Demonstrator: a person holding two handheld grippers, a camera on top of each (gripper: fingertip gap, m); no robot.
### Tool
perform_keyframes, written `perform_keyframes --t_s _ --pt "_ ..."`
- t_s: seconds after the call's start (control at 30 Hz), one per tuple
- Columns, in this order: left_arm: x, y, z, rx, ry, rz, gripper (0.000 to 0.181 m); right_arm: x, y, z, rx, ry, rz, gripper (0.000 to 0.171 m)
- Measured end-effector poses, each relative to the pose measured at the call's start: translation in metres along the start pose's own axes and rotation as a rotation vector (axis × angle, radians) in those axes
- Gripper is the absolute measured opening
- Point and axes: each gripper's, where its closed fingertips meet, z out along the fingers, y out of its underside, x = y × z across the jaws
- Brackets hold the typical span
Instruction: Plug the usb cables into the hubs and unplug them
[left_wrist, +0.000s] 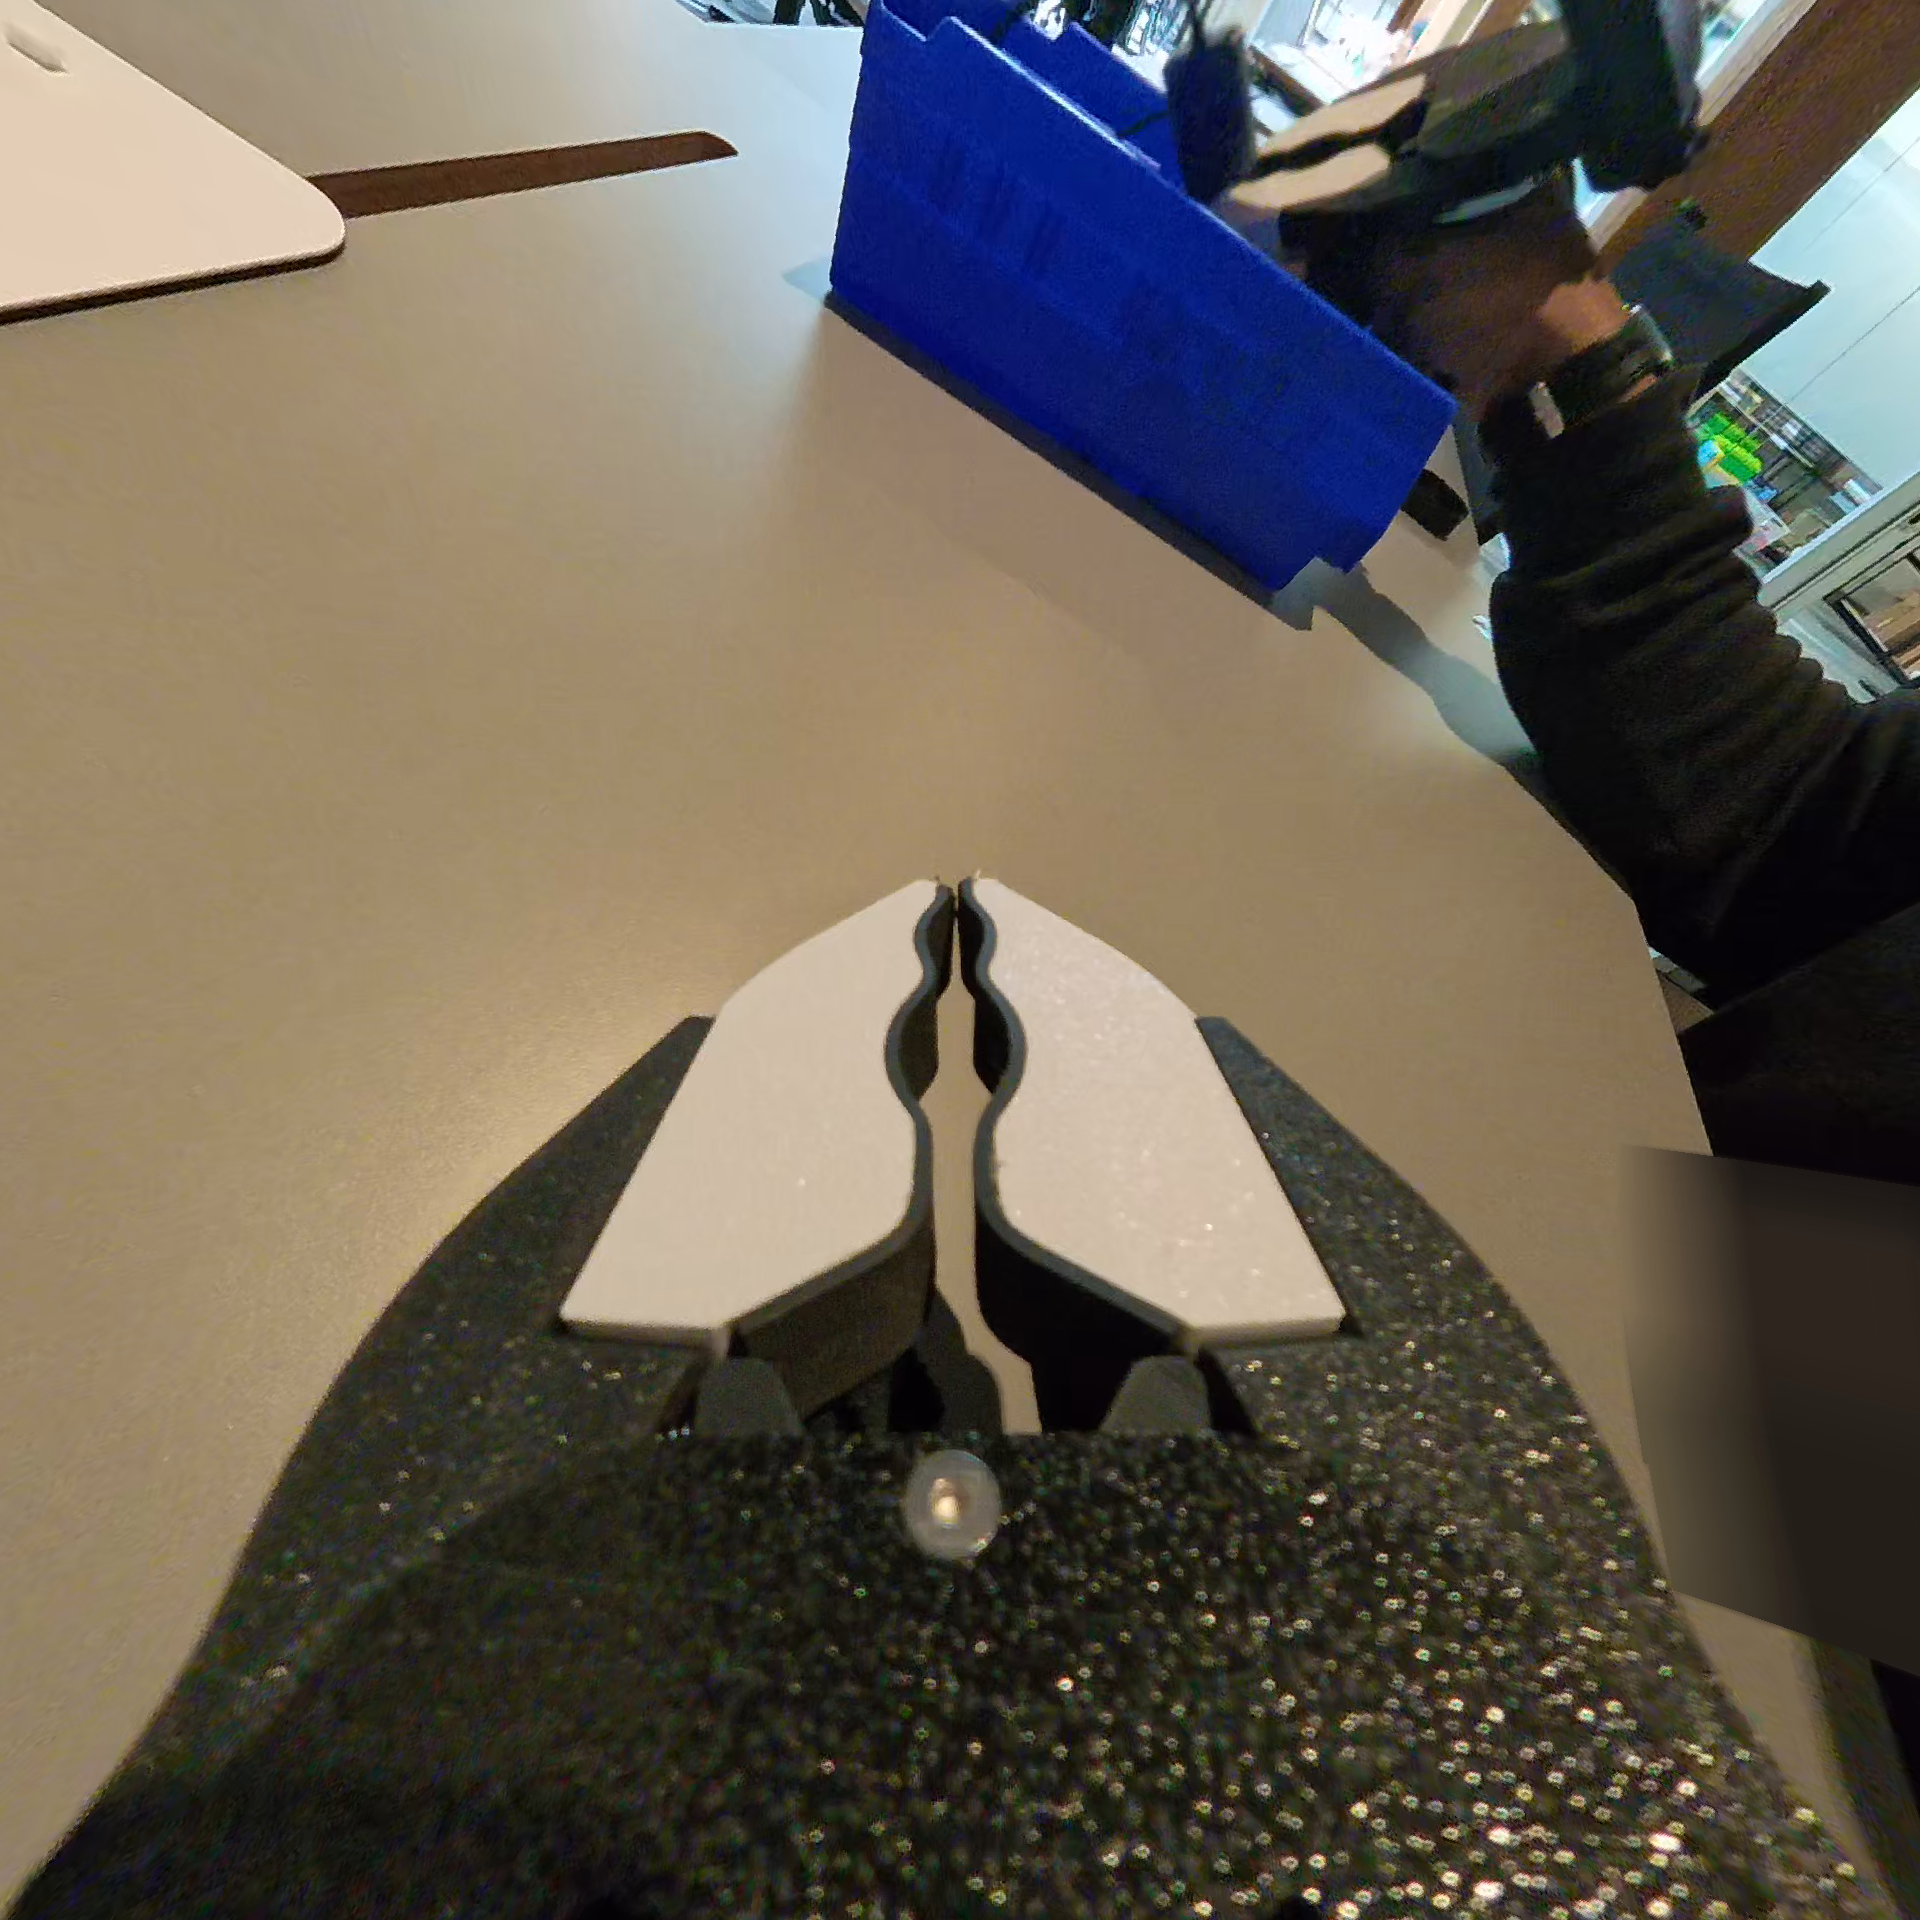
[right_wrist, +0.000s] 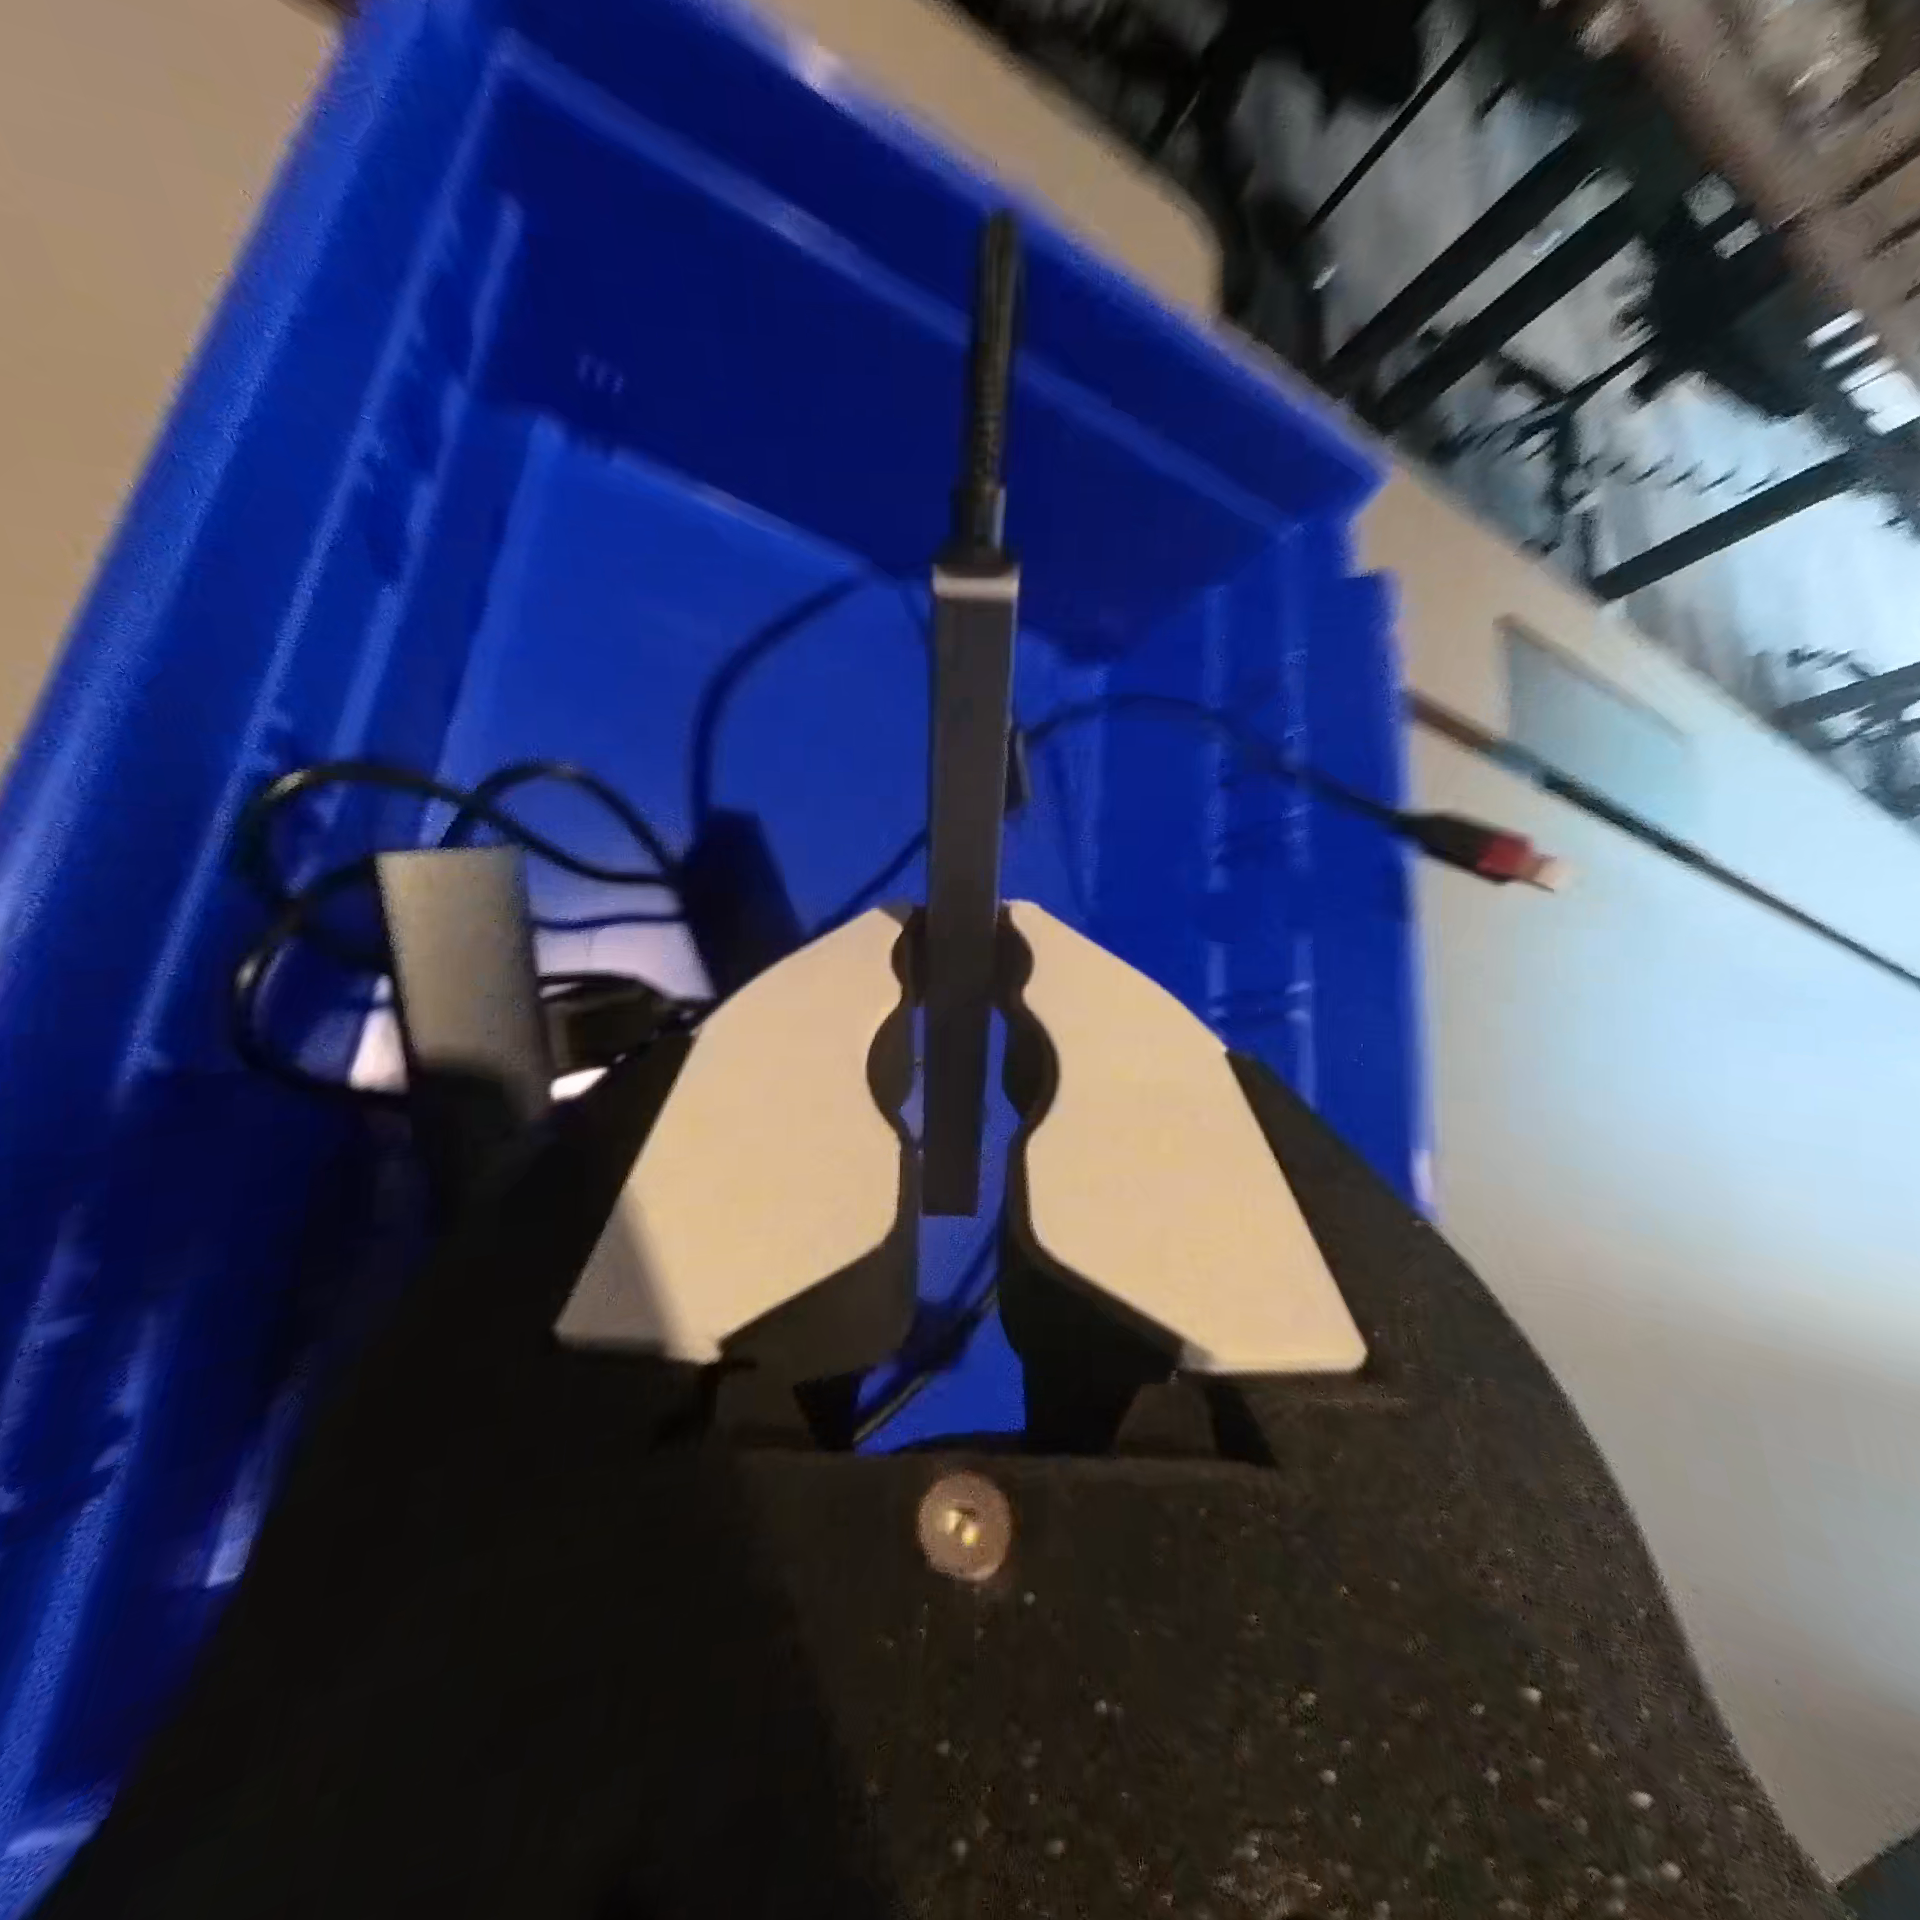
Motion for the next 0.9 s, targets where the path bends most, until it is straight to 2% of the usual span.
perform_keyframes --t_s 0.23,0.37,0.47,0.7,0.77,0.83,0.9 --pt "0.0 0.002 0.001 -0.012 -0.001 -0.001 0.0 -0.026 0.035 0.022 -0.184 -0.119 0.004 0.014" --pt "0.001 0.002 0.001 -0.018 -0.002 0.002 0.0 -0.013 0.033 0.019 -0.186 -0.024 -0.016 0.039" --pt "0.0 0.002 0.001 -0.019 -0.002 -0.001 0.0 0.0 0.019 0.006 -0.14 0.075 -0.038 0.048" --pt "-0.001 0.002 0.001 -0.02 -0.003 -0.009 0.001 0.03 -0.052 -0.066 0.197 0.376 -0.011 0.046" --pt "-0.001 0.002 0.001 -0.02 -0.003 -0.009 0.001 0.025 -0.07 -0.086 0.309 0.385 0.009 0.043" --pt "-0.001 0.002 0.001 -0.019 -0.004 -0.009 0.001 0.001 -0.097 -0.105 0.497 0.25 0.051 0.043" --pt "-0.001 0.002 0.001 -0.02 -0.004 -0.01 0.001 -0.042 -0.127 -0.133 0.719 -0.005 0.11 0.042"
